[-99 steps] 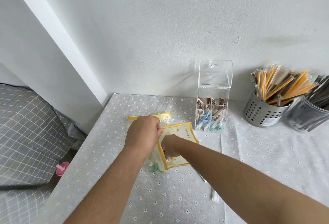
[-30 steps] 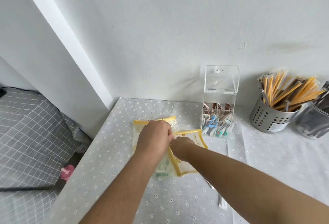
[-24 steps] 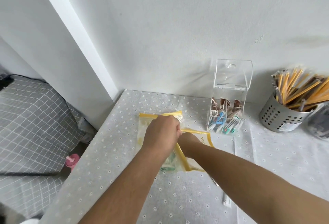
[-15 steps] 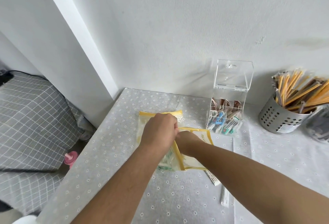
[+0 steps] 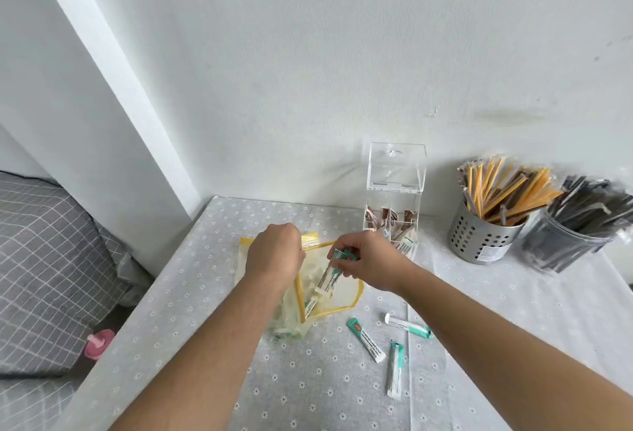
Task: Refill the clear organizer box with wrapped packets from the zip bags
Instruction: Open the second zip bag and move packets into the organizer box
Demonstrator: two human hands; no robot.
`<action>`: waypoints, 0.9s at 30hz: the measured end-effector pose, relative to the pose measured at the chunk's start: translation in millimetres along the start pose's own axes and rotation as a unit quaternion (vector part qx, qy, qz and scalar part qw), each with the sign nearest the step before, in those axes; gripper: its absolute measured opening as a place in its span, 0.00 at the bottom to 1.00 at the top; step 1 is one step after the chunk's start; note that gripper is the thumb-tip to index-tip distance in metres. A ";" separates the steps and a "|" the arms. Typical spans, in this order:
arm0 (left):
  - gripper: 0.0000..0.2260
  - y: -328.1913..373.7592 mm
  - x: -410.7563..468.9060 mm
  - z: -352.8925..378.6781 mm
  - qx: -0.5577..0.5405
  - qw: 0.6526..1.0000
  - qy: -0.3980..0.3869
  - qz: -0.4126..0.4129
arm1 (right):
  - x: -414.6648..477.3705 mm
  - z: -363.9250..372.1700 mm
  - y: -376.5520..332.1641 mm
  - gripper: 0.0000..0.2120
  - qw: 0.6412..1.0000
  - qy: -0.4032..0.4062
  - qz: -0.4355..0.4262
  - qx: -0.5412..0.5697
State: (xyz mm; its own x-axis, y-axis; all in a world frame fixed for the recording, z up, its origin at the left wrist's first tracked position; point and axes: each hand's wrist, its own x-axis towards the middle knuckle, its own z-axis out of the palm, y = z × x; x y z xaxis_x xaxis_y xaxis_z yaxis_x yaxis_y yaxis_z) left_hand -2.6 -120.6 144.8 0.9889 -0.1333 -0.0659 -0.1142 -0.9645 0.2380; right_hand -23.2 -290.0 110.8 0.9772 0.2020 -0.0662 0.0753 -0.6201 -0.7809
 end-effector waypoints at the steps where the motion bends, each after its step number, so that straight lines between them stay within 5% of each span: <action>1: 0.04 0.9 0.6 0.9 0.002 1.000 0.001 -0.003 | -5.8 -11.1 3.3 0.03 0.999 0.025 0.020 0.041; 5: 0.04 3.7 4.1 6.2 0.008 1.000 0.002 -0.012 | -21.1 -65.5 23.7 0.05 0.980 0.148 0.074 0.110; 10: 0.04 4.4 6.3 8.6 0.009 1.000 0.000 -0.015 | -9.9 -104.1 57.9 0.04 0.950 0.267 0.160 0.030; 16: 0.05 2.0 3.8 5.9 0.003 1.000 0.005 -0.007 | 22.4 -92.6 83.1 0.05 0.945 0.242 0.197 -0.094; 22: 0.05 2.8 2.5 4.5 0.000 1.000 0.018 -0.003 | 41.6 -71.8 99.1 0.06 0.949 0.159 0.243 -0.121; 27: 0.05 0.1 3.3 4.1 -0.005 1.000 0.019 -0.002 | 38.0 -73.6 98.5 0.03 0.949 0.182 0.239 -0.096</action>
State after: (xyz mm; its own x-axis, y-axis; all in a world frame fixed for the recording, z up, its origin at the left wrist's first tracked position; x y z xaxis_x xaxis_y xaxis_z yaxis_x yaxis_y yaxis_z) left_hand 0.2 -122.0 140.6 0.9923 -0.1199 -0.0300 -0.1088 -0.9625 0.2484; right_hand 36.0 -399.2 77.0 0.9105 -0.3898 -0.1381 -0.3923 -0.7085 -0.5866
